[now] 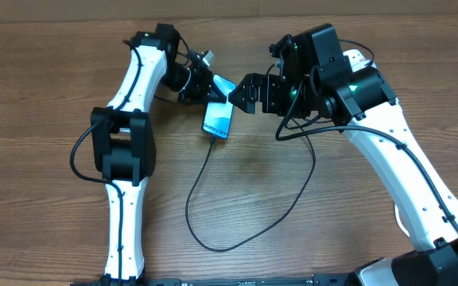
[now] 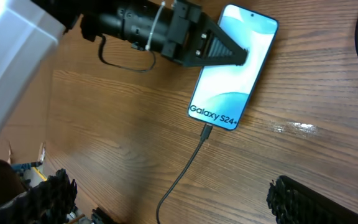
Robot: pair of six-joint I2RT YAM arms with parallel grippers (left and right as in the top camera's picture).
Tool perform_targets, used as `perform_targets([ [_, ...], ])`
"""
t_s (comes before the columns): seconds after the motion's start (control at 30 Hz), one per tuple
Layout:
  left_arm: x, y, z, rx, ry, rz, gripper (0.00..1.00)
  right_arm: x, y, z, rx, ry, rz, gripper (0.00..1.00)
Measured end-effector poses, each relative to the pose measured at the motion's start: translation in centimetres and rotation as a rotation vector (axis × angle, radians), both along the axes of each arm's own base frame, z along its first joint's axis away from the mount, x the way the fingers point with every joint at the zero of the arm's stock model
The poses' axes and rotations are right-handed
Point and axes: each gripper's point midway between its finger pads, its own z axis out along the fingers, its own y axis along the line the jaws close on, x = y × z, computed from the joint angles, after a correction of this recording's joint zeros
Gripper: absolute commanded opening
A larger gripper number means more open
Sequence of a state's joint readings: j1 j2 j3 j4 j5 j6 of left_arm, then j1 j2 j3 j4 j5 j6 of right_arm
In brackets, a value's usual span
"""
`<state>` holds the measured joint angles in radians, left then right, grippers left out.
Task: Plug charger to phone and switch on socket
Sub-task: 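Lower the plugged phone to the table with both grippers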
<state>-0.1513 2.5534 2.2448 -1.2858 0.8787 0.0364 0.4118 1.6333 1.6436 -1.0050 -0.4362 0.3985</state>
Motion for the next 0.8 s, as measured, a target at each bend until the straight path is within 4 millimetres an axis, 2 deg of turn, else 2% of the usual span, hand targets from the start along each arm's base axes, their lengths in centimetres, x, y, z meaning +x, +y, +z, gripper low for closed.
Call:
perform_targets([
  [0.27,0.4,-1.1,-3.2,0.024,0.017,0.000,0.04,0.2,0.0,0.1,-0.001,-0.011,-0.003,1.00],
  [0.8,0.9,-1.0,-3.6,0.033,0.006,0.014,0.04,0.4,0.1,0.2,0.002,-0.018,-0.004,1.00],
])
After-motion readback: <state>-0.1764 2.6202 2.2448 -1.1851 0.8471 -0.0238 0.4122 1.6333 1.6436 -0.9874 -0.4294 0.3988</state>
